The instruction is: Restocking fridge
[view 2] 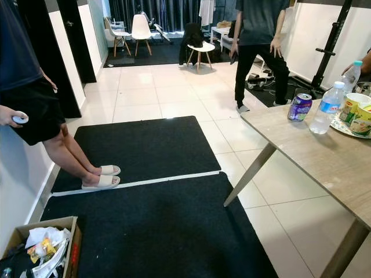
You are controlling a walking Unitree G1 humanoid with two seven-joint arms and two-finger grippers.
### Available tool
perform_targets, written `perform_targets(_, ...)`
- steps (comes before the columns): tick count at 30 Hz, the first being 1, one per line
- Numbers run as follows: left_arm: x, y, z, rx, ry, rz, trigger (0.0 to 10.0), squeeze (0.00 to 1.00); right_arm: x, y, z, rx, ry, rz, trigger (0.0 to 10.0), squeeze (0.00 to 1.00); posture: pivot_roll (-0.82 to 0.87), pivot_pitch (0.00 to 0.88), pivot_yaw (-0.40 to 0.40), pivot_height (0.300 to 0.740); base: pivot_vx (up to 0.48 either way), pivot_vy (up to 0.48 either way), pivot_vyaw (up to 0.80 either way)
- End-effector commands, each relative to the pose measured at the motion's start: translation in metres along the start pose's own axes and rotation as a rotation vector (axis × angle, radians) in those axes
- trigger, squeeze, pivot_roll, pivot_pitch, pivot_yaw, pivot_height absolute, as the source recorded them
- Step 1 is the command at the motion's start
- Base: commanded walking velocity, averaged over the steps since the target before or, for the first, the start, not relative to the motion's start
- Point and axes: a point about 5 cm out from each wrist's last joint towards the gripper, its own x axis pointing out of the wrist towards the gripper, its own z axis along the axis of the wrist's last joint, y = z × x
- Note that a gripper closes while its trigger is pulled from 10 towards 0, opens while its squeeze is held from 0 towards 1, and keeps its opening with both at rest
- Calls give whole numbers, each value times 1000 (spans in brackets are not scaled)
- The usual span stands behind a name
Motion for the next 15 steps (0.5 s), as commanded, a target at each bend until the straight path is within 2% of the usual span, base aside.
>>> perform_targets(1, 0, -3, -7, -1, 32, -14, 10000, 0, 0, 0, -1, 17, -2, 0, 10000, 0, -107, 0, -1, 740, 319, 0, 0)
perform_targets(15, 0, -4, -8, 4, 35, -22, 10000, 0, 0, 1, -1, 22, -3, 7, 10000, 0, -110, 0, 0, 740, 318, 0, 0)
